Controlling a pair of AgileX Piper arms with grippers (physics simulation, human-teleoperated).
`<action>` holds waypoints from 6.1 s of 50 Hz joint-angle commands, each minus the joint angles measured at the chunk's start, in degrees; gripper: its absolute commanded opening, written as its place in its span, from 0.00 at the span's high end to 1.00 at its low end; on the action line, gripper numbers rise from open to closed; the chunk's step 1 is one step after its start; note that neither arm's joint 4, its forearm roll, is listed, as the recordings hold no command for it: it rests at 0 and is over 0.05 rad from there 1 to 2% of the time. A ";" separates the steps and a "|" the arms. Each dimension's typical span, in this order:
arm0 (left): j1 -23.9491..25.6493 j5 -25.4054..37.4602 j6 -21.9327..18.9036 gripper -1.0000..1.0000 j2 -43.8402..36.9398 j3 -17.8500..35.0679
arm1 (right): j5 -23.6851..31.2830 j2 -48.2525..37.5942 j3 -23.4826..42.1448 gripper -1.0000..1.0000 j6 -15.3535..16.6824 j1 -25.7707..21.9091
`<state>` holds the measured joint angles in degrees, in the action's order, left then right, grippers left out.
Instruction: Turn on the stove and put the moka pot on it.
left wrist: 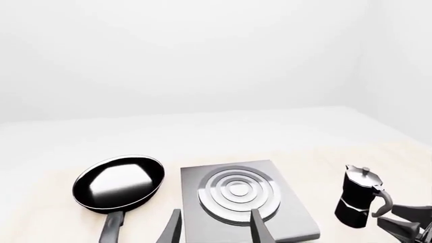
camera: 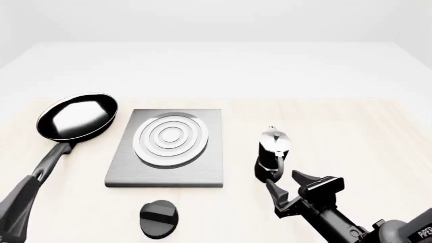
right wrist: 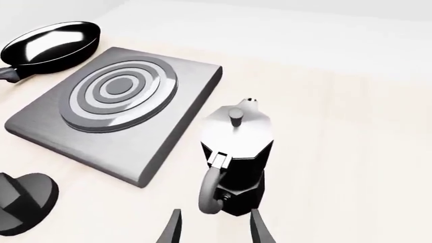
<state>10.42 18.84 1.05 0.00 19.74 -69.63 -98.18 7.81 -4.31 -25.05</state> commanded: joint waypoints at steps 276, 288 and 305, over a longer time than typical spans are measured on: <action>-8.44 2.42 -3.00 0.00 0.00 -2.70 | 14.58 -32.95 68.67 1.00 -2.62 -13.52; -8.67 1.99 -2.79 0.00 0.00 -3.32 | 14.74 -33.52 68.78 1.00 -2.97 -14.40; -9.37 1.25 -2.68 0.00 0.00 -4.20 | 15.26 -34.84 69.51 1.00 -3.35 -15.10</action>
<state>1.45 20.29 -1.61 0.00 15.79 -54.48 -133.09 76.37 -7.12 -39.80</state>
